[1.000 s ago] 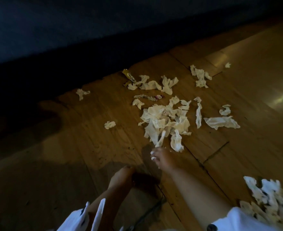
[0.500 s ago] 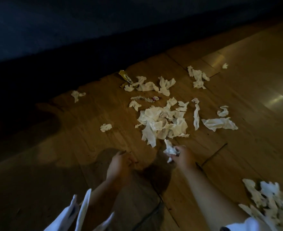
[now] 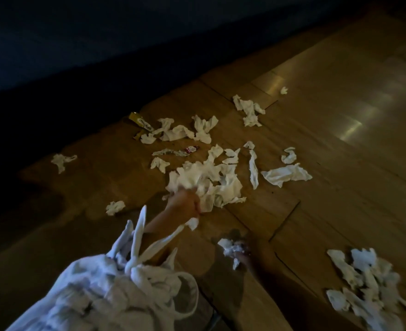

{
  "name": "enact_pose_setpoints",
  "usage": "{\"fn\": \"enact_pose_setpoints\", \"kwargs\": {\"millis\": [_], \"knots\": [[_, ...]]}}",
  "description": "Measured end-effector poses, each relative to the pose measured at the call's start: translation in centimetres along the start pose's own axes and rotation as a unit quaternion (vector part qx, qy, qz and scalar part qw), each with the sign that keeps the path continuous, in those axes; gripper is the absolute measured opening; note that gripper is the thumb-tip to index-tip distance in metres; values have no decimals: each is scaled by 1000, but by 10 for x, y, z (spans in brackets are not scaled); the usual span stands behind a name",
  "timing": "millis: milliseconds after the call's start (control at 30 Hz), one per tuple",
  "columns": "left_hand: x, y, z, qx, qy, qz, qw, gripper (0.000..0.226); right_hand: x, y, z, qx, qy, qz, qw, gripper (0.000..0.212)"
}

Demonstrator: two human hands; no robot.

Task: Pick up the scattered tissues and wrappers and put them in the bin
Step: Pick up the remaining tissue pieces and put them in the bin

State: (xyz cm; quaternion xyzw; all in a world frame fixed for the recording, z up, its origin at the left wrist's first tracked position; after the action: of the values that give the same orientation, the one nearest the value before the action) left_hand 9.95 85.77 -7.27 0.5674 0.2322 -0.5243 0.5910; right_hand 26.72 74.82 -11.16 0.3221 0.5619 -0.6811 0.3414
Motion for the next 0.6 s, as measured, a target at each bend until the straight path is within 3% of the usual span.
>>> {"fn": "enact_pose_setpoints", "kwargs": {"millis": [67,167,233,367,433,600], "knots": [[9,0,14,6,13,-19,1000,26,-4,-9,-2,11,-1,31,999,31],[7,-14,37,-18,89,53,994,16,-43,-17,-23,89,115,-34,989,27],[4,-24,48,-26,105,97,989,18,-54,-34,-51,87,131,-65,985,31],[-15,-48,67,-58,152,177,971,14,-30,-63,-105,51,18,-37,998,17],[-25,-62,75,-93,168,194,962,15,-7,-64,-110,75,-51,-29,995,22],[-59,-74,110,-119,226,305,917,18,11,-69,-82,101,-28,-59,993,18]]}}
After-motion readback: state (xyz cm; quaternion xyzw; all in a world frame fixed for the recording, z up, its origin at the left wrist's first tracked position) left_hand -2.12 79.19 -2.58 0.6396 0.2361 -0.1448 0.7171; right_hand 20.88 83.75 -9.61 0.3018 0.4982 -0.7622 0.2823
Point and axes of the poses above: each hand's wrist, its own z-axis away from the middle knuckle, its own x-axis out of the palm, y = z × x, the point moved 10 cm from there along -z, towards the middle knuckle, and after that the axes turned 7 degrees about y, right-handed, at the moved point
